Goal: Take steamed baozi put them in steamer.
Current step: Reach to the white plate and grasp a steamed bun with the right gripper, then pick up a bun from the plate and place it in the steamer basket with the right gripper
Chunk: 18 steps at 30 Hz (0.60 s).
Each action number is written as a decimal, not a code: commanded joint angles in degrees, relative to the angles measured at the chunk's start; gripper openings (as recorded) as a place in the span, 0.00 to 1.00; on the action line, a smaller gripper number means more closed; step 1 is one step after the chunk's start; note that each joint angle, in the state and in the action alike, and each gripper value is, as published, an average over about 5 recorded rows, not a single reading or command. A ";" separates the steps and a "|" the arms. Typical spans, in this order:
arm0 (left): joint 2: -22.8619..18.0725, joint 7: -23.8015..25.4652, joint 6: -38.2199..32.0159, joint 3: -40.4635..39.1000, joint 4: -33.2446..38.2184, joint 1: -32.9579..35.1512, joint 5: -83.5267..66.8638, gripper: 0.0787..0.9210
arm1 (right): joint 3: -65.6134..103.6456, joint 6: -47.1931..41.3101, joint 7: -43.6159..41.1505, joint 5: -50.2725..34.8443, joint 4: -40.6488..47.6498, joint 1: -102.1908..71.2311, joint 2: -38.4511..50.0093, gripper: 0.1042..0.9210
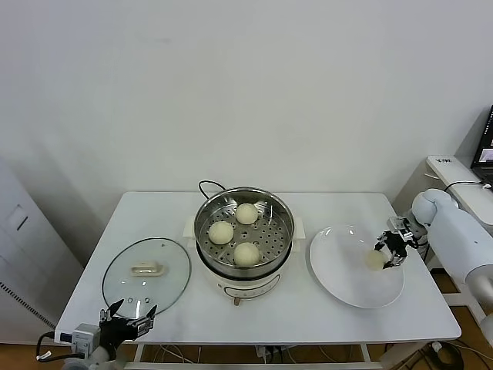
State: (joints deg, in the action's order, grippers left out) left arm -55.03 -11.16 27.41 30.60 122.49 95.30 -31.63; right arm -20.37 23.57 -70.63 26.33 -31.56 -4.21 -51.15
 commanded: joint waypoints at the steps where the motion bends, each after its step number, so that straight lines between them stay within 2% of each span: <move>1: -0.04 -0.10 0.18 -0.05 0.26 -0.05 -0.01 0.88 | 0.05 0.01 -0.86 -0.38 -0.01 -0.08 -0.13 0.46; 4: -0.13 -0.30 0.41 0.05 0.41 0.09 0.00 0.88 | -4.24 -1.31 -1.70 -4.29 -2.46 1.84 1.06 0.44; 13: -0.44 -0.98 1.03 0.10 0.55 0.32 0.18 0.88 | -38.53 -18.68 -2.92 -33.64 -25.12 24.03 13.76 0.43; 18: -0.44 -1.10 1.14 0.11 0.73 0.27 0.19 0.88 | -52.46 -26.79 -1.74 -45.26 -35.11 37.78 15.49 0.43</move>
State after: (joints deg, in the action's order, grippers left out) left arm -55.42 -12.16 28.47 30.71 123.14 95.56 -31.50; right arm -43.54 12.29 -72.63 5.83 -47.01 10.40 -42.79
